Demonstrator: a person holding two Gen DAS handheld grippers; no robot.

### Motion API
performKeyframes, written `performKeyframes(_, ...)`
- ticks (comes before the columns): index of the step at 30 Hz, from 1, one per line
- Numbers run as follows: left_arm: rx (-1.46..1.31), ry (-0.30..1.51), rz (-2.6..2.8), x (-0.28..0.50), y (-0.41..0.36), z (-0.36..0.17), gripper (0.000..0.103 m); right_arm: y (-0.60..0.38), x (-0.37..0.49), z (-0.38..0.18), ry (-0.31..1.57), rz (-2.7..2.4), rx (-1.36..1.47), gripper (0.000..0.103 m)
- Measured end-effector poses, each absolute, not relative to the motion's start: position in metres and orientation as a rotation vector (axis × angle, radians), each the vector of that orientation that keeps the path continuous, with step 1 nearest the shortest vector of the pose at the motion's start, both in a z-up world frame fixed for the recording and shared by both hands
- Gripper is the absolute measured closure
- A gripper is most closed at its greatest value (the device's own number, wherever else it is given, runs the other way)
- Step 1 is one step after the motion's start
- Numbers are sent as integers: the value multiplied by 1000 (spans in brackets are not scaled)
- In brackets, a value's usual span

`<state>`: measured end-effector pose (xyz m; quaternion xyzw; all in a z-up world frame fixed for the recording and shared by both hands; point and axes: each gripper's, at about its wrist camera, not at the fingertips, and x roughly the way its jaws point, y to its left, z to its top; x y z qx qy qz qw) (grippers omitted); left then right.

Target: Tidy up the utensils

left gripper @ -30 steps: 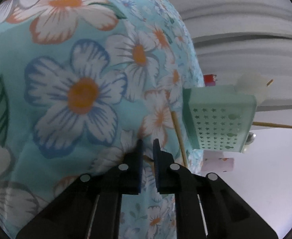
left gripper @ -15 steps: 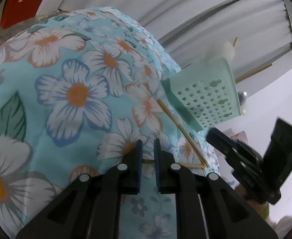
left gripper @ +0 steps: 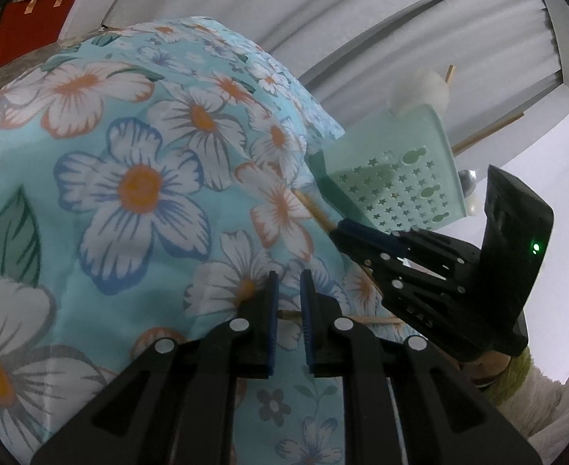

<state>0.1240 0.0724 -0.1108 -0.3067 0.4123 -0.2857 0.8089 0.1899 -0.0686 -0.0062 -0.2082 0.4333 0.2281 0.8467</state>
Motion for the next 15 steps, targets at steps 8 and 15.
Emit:
performKeyframes(8, -648, 871, -603, 124, 68, -111, 91, -56, 199, -10, 917, 456, -455, 103)
performKeyframes(15, -641, 868, -597, 122, 67, -111, 91, -65, 193, 1, 909, 464, -433, 103)
